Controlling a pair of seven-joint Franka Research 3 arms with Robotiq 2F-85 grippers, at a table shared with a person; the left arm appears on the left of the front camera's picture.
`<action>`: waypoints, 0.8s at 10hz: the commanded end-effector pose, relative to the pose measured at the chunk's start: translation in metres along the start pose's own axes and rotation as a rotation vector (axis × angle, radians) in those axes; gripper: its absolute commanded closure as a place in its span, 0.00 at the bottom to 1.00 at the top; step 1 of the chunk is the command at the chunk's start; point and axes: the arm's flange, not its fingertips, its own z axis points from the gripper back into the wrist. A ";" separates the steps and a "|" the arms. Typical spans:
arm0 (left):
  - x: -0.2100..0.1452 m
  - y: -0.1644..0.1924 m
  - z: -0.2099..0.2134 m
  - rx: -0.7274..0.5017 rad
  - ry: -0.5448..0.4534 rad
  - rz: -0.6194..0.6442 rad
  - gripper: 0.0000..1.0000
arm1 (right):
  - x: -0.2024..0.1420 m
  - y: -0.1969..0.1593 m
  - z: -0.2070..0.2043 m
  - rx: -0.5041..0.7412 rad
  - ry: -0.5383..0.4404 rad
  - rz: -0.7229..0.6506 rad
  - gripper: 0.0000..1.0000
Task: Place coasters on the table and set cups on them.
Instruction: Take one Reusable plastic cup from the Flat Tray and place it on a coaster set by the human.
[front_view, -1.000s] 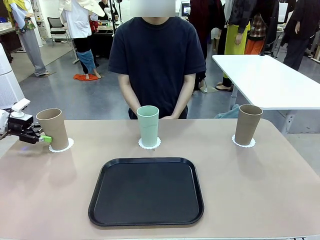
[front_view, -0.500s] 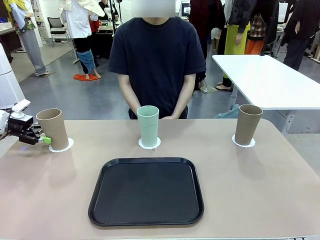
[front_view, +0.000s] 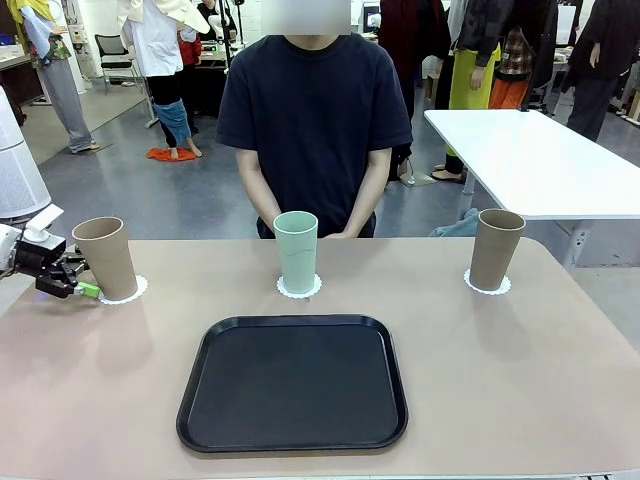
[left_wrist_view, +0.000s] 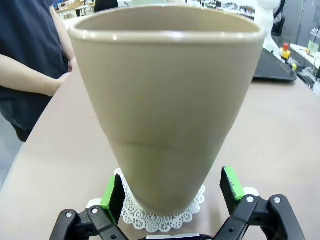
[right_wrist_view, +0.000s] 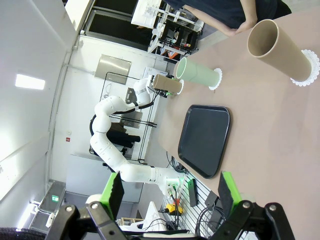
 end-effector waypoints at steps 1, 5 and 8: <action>0.005 -0.002 0.006 0.001 0.064 -0.038 0.00 | 0.001 0.001 0.001 0.013 -0.001 0.011 0.00; 0.022 -0.008 0.051 0.070 0.231 -0.076 0.00 | 0.001 0.001 0.001 0.013 -0.001 0.011 0.00; 0.066 -0.030 0.074 0.145 0.330 -0.115 0.00 | 0.001 0.001 0.001 0.013 -0.001 0.011 0.00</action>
